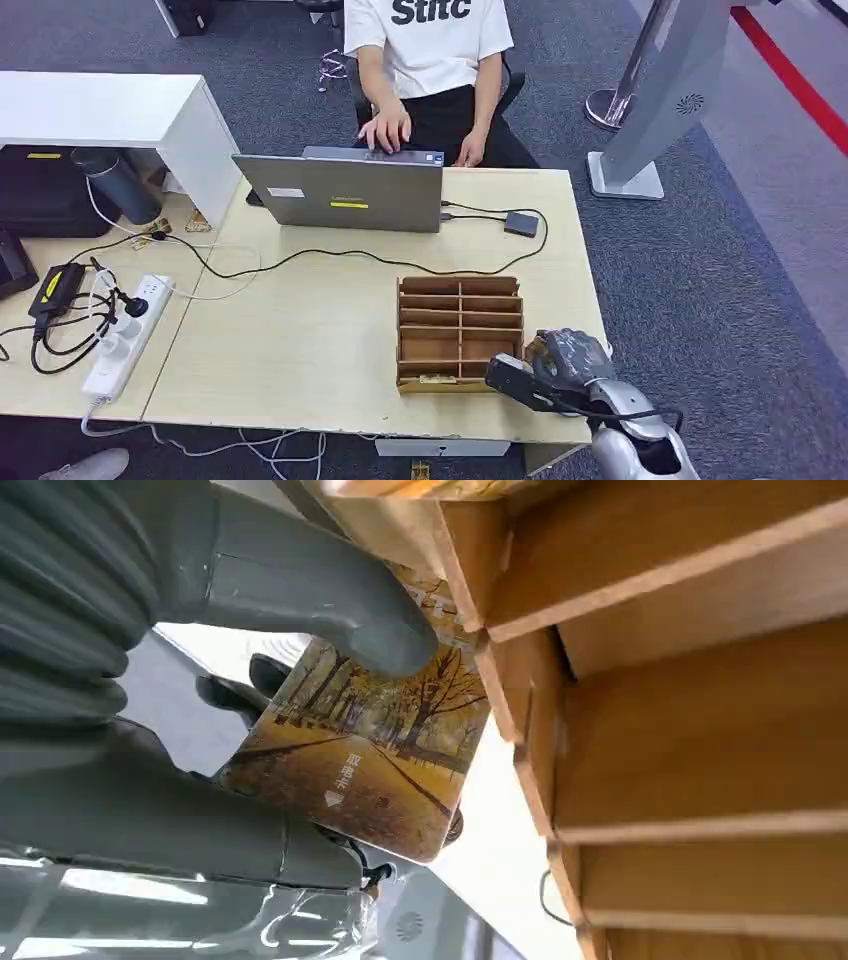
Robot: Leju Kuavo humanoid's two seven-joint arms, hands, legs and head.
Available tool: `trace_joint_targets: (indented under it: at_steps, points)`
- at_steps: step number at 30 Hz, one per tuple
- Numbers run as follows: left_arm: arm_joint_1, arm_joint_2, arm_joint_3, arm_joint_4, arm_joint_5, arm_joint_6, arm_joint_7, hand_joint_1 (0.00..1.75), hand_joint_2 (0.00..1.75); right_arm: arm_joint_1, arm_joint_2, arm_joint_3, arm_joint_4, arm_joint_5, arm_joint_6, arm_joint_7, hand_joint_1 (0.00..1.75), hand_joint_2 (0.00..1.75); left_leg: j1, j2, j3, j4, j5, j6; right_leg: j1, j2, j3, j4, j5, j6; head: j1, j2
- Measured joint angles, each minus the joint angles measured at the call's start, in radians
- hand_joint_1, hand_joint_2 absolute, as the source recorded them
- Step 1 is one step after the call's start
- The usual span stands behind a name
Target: Pass the card to the sensor for recognition and then transmit it.
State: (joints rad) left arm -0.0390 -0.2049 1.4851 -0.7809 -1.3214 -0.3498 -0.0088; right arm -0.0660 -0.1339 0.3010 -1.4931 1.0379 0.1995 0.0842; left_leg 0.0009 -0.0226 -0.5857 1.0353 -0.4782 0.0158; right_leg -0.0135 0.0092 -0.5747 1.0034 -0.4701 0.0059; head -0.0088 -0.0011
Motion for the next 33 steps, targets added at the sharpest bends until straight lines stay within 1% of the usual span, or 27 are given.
trace_joint_targets:
  at_steps: [3,13,14,16,19,22,25,27,31,33]
  points:
    - [0.000,0.001,0.000,0.000,0.002,0.005,0.007,0.00,1.75,-0.013,0.000,0.007,0.015,0.021,0.013,0.036,1.75,1.75,0.000,0.000,0.000,0.000,0.000,0.000,0.000,0.000,0.000,0.000,0.000,0.000,0.000,0.000]
    - [0.000,0.001,0.000,0.000,0.002,0.005,0.007,0.00,1.75,-0.014,0.000,0.007,0.018,0.023,0.014,0.038,1.75,1.75,0.000,0.000,0.000,0.000,0.000,0.000,0.000,0.000,0.000,0.000,0.000,0.000,0.000,0.000]
    - [0.000,0.002,0.000,0.002,0.003,0.009,0.009,0.00,1.75,-0.020,0.000,0.013,0.034,0.031,0.023,0.044,1.75,1.75,0.000,0.000,0.000,0.000,0.000,0.000,0.000,0.000,0.000,0.000,0.000,0.000,0.000,0.000]
    - [-0.001,0.003,0.000,0.006,0.011,0.018,0.016,0.00,1.75,-0.024,0.002,0.018,0.046,0.081,0.005,0.055,1.75,1.75,0.000,0.000,0.000,0.000,0.000,0.000,0.000,0.000,0.000,0.000,0.000,0.000,0.000,0.000]
    - [-0.001,0.003,0.000,0.006,0.016,0.017,0.018,0.00,1.75,-0.022,0.006,0.018,0.041,0.104,-0.020,0.041,1.75,1.75,0.000,0.000,0.000,0.000,0.000,0.000,0.000,0.000,0.000,0.000,0.000,0.000,0.000,0.000]
    - [0.000,0.000,0.000,0.006,0.024,0.008,0.021,0.00,1.75,-0.006,0.010,0.007,0.003,0.129,-0.063,0.026,1.75,1.75,0.000,0.000,0.000,0.000,0.000,0.000,0.000,0.000,0.000,0.000,0.000,0.000,0.000,0.000]
    - [0.001,-0.007,0.000,0.006,0.036,0.000,0.029,0.00,1.75,0.022,0.014,-0.013,-0.065,0.157,-0.096,0.015,1.75,1.75,0.000,0.000,0.000,0.000,0.000,0.000,0.000,0.000,0.000,0.000,0.000,0.000,0.000,0.000]
    - [0.000,-0.013,0.000,0.005,0.039,-0.004,0.030,0.00,1.75,0.039,0.017,-0.027,-0.110,0.166,-0.107,0.011,1.75,1.75,0.000,0.000,0.000,0.000,0.000,0.000,0.000,0.000,0.000,0.000,0.000,0.000,0.000,0.000]
    - [0.000,-0.020,0.000,0.005,0.040,-0.005,0.030,0.00,1.75,0.056,0.019,-0.039,-0.155,0.169,-0.109,0.007,1.75,1.75,0.000,0.000,0.000,0.000,0.000,0.000,0.000,0.000,0.000,0.000,0.000,0.000,0.000,0.000]
    - [0.000,-0.023,0.000,0.003,0.041,-0.005,0.030,0.00,1.75,0.064,0.021,-0.046,-0.170,0.164,-0.122,-0.017,1.75,1.75,0.000,0.000,0.000,0.000,0.000,0.000,0.000,0.000,0.000,0.000,0.000,0.000,0.000,0.000]
